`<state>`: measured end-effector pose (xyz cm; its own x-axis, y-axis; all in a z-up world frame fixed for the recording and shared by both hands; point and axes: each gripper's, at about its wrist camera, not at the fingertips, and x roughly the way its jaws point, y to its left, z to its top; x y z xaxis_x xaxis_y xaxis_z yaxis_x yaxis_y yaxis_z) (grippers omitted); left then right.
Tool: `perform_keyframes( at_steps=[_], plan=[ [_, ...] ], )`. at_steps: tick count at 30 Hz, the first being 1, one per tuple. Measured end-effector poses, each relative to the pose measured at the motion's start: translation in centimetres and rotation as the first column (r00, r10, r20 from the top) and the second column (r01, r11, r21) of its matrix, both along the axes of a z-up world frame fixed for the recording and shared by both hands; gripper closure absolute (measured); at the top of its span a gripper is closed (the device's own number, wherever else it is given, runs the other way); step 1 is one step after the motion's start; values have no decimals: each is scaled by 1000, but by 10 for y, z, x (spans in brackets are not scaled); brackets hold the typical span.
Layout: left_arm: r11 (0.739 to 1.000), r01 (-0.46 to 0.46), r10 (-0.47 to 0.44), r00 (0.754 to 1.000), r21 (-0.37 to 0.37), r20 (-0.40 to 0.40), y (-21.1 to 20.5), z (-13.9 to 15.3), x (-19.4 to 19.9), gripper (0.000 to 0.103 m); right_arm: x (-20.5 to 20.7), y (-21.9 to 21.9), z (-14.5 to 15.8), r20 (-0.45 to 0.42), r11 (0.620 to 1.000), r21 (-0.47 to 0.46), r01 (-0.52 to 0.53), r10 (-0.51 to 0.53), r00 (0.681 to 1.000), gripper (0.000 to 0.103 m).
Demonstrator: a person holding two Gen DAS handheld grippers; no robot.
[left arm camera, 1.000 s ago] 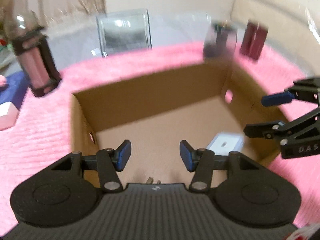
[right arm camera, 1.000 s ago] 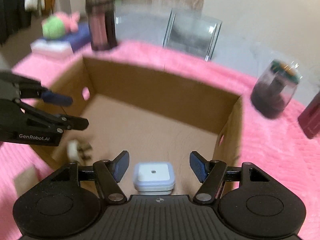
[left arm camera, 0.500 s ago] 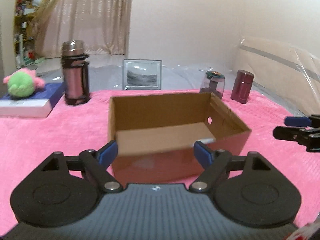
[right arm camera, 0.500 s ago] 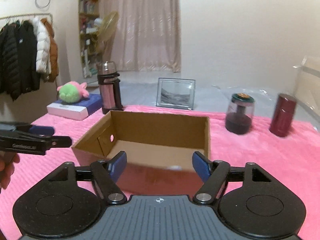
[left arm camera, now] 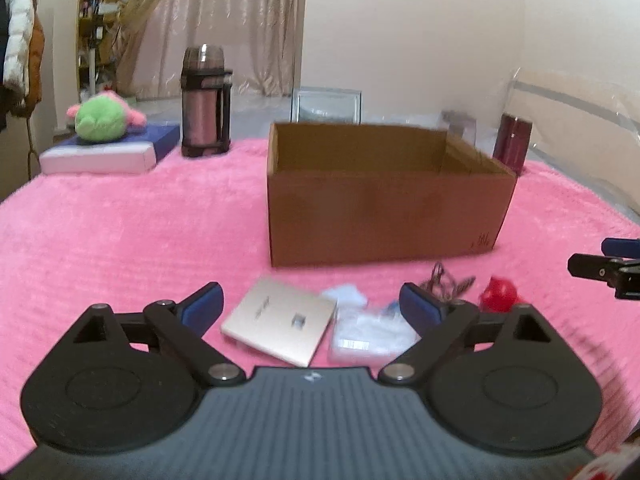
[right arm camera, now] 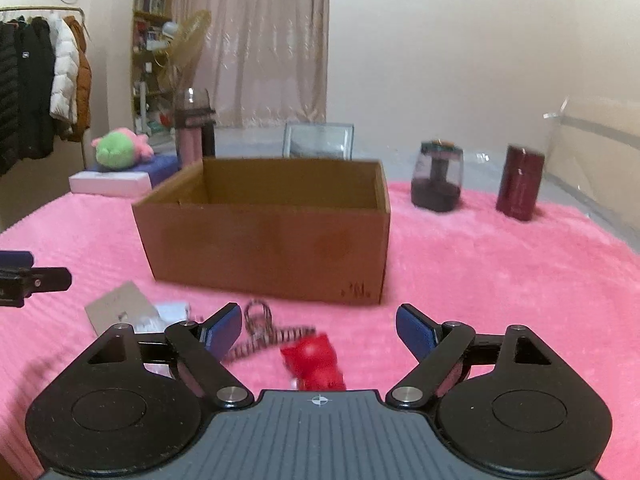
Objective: Organize rigid objects
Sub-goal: 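Move both grippers back toward the remaining items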
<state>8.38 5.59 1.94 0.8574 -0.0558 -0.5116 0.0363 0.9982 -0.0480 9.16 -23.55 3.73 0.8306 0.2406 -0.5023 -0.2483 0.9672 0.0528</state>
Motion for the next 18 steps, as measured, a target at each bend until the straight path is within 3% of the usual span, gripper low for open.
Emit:
perform_keyframes(
  at_steps=[8, 18],
  plan=[
    [999, 13, -10, 998, 48, -58, -3, -39, -2, 10, 2, -3, -31, -49, 999, -34, 12, -14, 999, 22],
    [992, 108, -101, 990, 71, -96, -28, -60, 19, 10, 17, -1, -55, -94, 999, -42, -5, 1, 996, 22]
  ],
)
